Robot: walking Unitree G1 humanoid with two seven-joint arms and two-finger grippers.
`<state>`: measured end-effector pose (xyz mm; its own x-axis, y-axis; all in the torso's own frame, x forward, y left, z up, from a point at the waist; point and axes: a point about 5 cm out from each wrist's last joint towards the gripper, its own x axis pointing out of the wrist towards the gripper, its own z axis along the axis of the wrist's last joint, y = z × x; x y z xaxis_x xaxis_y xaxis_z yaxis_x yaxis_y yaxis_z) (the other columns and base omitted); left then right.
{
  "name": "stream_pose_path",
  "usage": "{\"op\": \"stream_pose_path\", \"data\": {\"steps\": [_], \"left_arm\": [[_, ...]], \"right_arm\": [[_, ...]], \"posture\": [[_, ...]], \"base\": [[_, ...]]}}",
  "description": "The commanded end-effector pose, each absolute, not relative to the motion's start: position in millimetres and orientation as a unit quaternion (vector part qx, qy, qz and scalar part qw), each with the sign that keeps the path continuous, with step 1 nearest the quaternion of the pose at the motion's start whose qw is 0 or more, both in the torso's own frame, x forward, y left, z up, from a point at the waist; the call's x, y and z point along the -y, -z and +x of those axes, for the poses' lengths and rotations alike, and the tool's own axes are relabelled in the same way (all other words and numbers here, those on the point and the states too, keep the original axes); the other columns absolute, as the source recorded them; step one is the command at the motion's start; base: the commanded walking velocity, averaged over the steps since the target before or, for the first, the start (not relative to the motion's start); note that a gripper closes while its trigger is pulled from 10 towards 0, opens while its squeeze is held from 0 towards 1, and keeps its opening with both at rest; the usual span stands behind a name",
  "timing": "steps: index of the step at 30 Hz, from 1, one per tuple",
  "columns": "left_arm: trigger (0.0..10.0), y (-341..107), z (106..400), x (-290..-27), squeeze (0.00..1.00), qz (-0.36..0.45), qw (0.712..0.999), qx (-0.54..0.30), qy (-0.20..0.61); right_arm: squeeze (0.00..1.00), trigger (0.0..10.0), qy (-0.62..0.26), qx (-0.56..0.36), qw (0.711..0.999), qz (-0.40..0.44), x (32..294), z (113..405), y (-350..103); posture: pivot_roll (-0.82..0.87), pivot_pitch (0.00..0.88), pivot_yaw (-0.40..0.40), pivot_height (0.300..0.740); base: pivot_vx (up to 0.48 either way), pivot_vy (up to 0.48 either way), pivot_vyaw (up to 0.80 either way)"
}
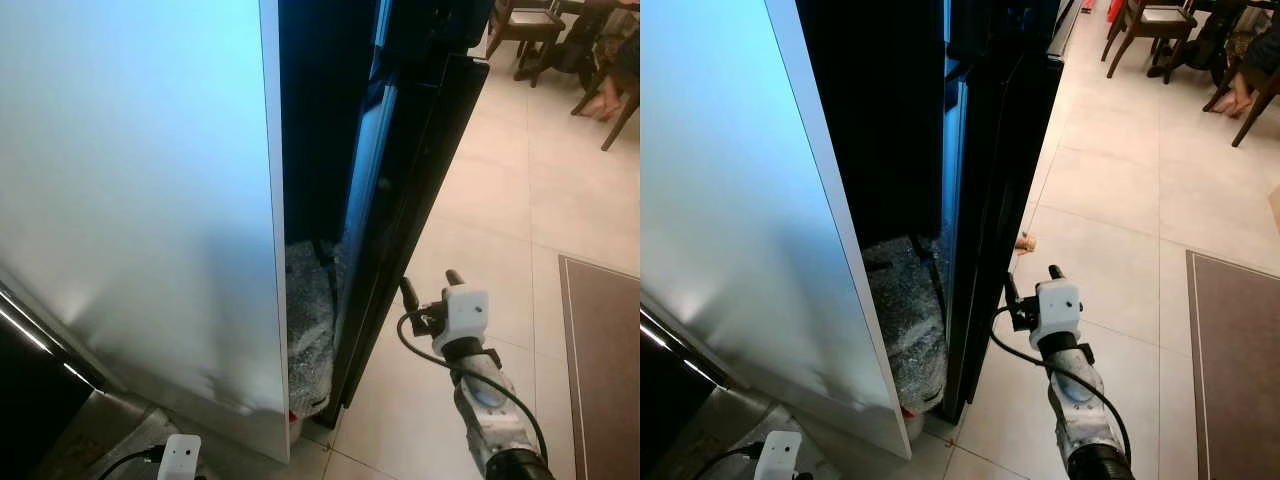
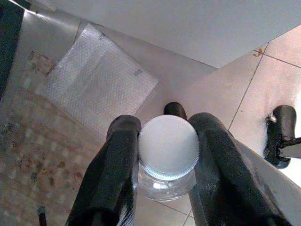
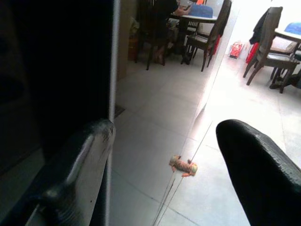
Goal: Restocking fridge
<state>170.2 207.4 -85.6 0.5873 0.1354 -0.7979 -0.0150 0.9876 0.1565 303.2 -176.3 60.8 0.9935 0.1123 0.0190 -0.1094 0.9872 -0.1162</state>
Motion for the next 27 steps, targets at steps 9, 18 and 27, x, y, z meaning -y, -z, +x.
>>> {"op": "stream_pose_path", "data": {"steps": [9, 18, 27], "left_arm": [[10.0, 87.7, 166.6, -205.4, 0.0, 0.071, 0.885, -0.459, -0.034], [10.0, 87.8, 166.3, -205.2, 0.0, 0.07, 0.885, -0.459, -0.035], [10.0, 88.2, 165.7, -204.5, 0.0, 0.07, 0.885, -0.459, -0.034]], "right_arm": [[0.0, 10.0, -0.043, 0.013, 0.997, -0.06, 188.6, 320.5, -72.0], [0.0, 10.0, -0.08, 0.009, 0.995, -0.058, 178.6, 328.1, -75.8], [0.0, 10.0, -0.041, 0.002, 0.997, -0.071, 190.8, 327.3, -72.4]], "posture": [[-0.11, 0.06, -0.041, 0.74], [-0.1, 0.059, -0.043, 0.74], [-0.1, 0.061, -0.044, 0.74]], "base": [[0.0, 0.0, 0.0], [0.0, 0.0, 0.0], [0.0, 0.0, 0.0]]}}
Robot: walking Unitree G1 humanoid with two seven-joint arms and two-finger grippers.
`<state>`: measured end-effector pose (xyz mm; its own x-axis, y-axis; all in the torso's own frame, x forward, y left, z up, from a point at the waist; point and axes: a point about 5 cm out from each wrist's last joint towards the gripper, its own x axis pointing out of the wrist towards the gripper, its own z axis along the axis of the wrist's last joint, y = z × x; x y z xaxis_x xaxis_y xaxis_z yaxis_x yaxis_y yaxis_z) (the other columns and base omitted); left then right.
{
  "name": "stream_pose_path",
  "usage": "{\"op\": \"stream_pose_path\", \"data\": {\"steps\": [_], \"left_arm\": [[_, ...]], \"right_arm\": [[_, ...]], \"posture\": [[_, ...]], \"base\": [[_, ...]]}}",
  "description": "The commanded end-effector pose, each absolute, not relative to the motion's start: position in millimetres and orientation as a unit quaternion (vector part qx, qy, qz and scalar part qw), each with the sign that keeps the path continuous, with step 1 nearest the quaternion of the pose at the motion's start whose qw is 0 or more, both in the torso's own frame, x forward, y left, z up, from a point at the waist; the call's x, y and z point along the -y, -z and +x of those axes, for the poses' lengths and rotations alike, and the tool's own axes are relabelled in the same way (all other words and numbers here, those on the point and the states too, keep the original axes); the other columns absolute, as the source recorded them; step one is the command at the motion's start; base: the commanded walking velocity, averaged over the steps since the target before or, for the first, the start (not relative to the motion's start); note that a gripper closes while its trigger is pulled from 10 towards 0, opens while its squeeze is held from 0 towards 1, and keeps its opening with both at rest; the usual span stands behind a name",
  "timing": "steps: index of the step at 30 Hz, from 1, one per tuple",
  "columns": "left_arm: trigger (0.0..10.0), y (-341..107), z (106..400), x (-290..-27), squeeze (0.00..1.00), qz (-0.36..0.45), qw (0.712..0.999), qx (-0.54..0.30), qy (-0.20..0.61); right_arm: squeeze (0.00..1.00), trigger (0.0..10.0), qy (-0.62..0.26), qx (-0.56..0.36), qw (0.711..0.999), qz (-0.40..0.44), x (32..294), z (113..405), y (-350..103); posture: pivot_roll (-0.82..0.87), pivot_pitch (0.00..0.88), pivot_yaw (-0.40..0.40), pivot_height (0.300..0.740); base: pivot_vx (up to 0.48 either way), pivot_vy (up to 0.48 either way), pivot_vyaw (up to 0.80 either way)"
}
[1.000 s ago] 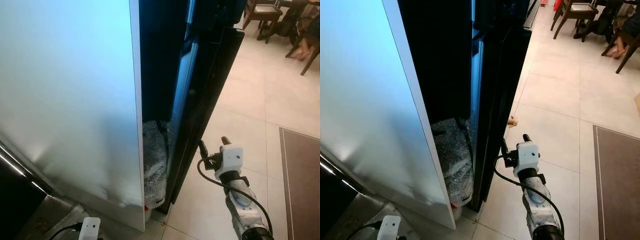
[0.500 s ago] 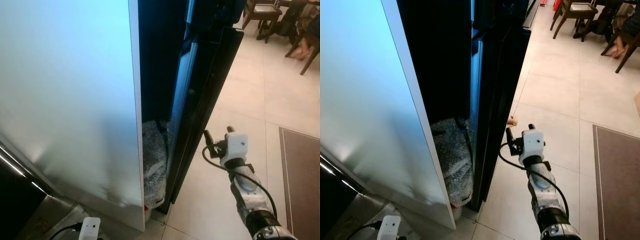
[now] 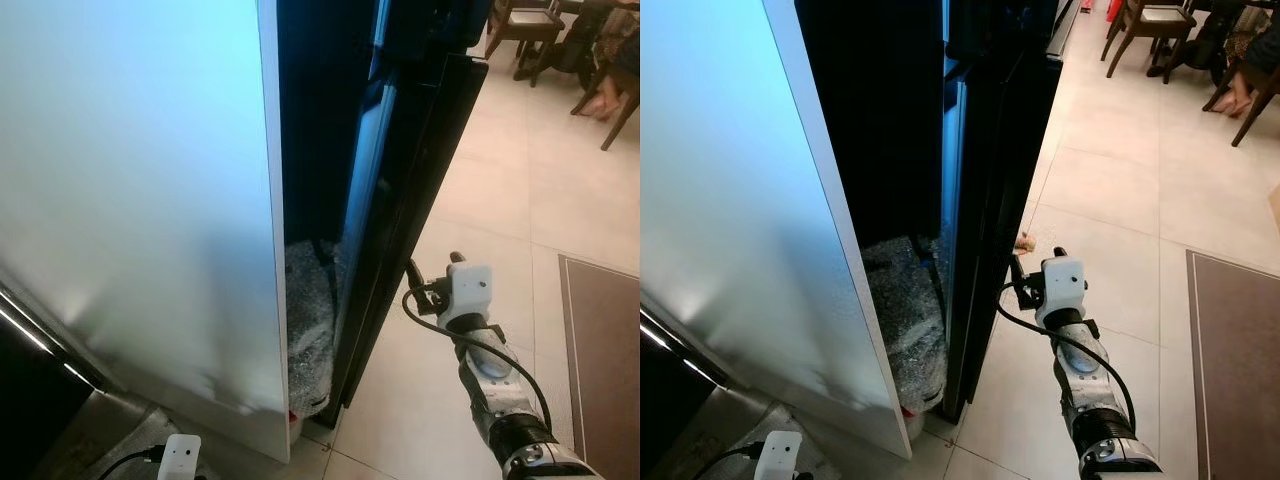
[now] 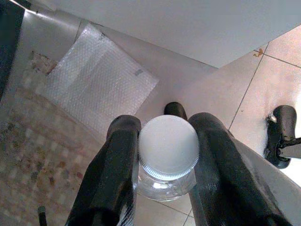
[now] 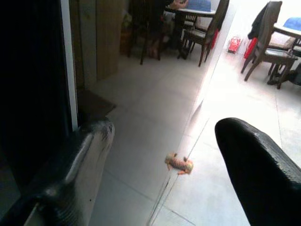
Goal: Restocking fridge
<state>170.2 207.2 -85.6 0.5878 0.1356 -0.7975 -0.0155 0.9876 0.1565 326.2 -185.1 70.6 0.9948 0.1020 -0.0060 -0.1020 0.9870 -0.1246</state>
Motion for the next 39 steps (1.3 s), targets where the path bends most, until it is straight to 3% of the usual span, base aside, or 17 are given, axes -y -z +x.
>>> {"op": "stream_pose_path", "data": {"steps": [1, 10, 19, 24, 32, 39], "left_arm": [[10.0, 88.2, 165.7, -204.4, 0.0, 0.07, 0.885, -0.459, -0.034], [10.0, 88.3, 165.7, -204.1, 0.0, 0.069, 0.885, -0.459, -0.034], [10.0, 88.2, 165.9, -204.0, 0.0, 0.069, 0.885, -0.459, -0.034], [10.0, 88.4, 165.6, -203.6, 0.0, 0.069, 0.885, -0.459, -0.035], [10.0, 88.3, 165.9, -203.7, 0.0, 0.072, 0.885, -0.459, -0.032], [10.0, 87.8, 166.9, -203.9, 0.0, 0.074, 0.885, -0.458, -0.031]], "right_arm": [[0.0, 10.0, -0.038, 0.001, 0.997, -0.074, 192.1, 327.1, -72.2], [0.0, 10.0, 0.015, -0.009, 0.995, -0.093, 211.8, 325.4, -71.5], [0.0, 10.0, 0.023, -0.008, 0.995, -0.099, 212.3, 323.3, -69.6], [0.0, 10.0, 0.051, -0.012, 0.992, -0.114, 211.8, 306.9, -55.9], [0.0, 10.0, -0.078, -0.005, 0.994, -0.07, 184.2, 267.3, -37.8], [0.0, 10.0, -0.12, -0.005, 0.991, -0.064, 176.9, 268.3, -43.3]], "posture": [[-0.1, 0.061, -0.044, 0.74], [-0.1, 0.061, -0.047, 0.74], [-0.1, 0.06, -0.047, 0.74], [-0.1, 0.06, -0.055, 0.74], [-0.12, 0.065, -0.053, 0.74], [-0.12, 0.06, -0.055, 0.74]], "base": [[0.0, 0.0, 0.0], [0.0, 0.0, 0.0], [0.0, 0.0, 0.0], [0.0, 0.0, 0.0], [0.0, 0.0, 0.0], [0.0, 0.0, 0.0]]}}
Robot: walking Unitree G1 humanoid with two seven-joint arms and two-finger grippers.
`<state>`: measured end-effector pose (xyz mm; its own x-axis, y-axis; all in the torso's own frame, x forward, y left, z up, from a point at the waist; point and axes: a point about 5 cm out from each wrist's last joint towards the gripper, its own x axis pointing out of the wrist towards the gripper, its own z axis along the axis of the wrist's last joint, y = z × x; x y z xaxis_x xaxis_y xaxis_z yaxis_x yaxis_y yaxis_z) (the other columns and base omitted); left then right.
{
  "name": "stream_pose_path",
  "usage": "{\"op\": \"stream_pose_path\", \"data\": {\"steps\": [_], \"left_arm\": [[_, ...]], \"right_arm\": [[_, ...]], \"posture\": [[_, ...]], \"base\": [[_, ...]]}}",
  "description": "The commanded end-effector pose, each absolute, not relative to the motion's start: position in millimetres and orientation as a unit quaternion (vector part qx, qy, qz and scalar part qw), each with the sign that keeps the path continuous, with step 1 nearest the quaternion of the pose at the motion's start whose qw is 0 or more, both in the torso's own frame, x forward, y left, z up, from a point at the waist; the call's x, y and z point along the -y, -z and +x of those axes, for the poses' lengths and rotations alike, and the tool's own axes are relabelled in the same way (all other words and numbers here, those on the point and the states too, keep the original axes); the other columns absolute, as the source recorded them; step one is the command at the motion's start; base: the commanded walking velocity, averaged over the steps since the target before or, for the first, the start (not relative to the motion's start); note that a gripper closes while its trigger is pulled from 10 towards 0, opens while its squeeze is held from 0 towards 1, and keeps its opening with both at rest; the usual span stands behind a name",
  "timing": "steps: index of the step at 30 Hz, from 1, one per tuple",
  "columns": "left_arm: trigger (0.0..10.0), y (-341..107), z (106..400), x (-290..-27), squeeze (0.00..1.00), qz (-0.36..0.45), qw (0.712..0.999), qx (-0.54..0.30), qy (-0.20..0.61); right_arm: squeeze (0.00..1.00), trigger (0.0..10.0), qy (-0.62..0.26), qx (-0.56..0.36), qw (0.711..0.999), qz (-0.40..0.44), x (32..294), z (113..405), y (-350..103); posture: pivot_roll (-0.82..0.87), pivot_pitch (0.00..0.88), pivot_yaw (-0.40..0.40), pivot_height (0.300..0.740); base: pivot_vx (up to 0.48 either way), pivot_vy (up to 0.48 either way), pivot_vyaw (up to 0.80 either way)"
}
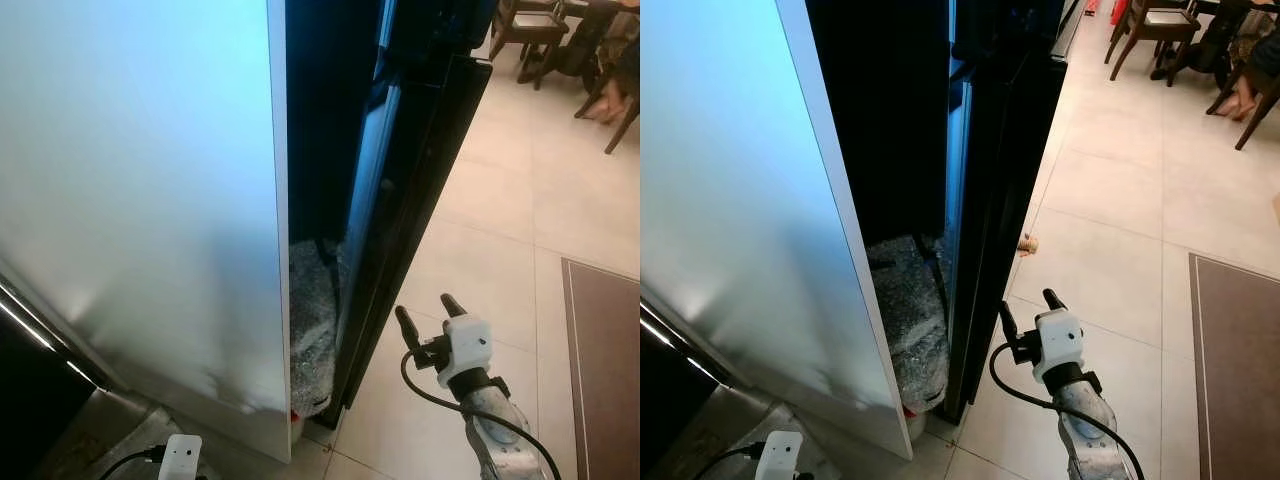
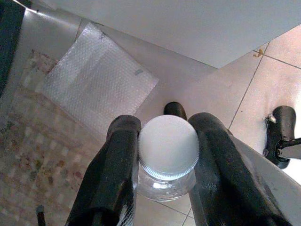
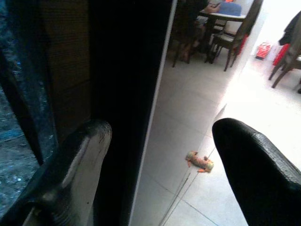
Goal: Restocking fridge
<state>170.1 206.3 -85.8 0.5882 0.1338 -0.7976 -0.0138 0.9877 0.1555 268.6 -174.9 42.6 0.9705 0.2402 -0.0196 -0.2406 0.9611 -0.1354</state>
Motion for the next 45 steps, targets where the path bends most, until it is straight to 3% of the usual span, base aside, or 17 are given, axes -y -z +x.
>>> {"op": "stream_pose_path", "data": {"steps": [1, 18, 21, 45], "left_arm": [[10.0, 87.8, 166.9, -203.9, 0.0, 0.074, 0.885, -0.458, -0.031], [10.0, 87.8, 166.9, -203.9, 0.0, 0.074, 0.885, -0.458, -0.031], [10.0, 87.2, 167.9, -204.2, 0.0, 0.079, 0.886, -0.456, -0.029], [10.0, 87.4, 167.3, -204.6, 0.0, 0.081, 0.886, -0.456, -0.029]], "right_arm": [[0.0, 10.0, -0.121, -0.005, 0.991, -0.063, 176.9, 268.2, -43.6], [0.0, 10.0, -0.13, -0.013, 0.99, -0.055, 177.5, 265.3, -47.3], [0.0, 10.0, -0.075, 0.002, 0.991, -0.113, 196.1, 304.6, -67.3], [0.0, 10.0, -0.073, -0.011, 0.991, -0.114, 193.6, 296.9, -55.9]], "posture": [[-0.12, 0.06, -0.055, 0.74], [-0.12, 0.06, -0.055, 0.74], [-0.1, 0.054, -0.054, 0.74], [-0.1, 0.056, -0.054, 0.74]], "base": [[0.0, 0.0, 0.0], [0.0, 0.0, 0.0], [0.0, 0.0, 0.0], [0.0, 0.0, 0.0]]}}
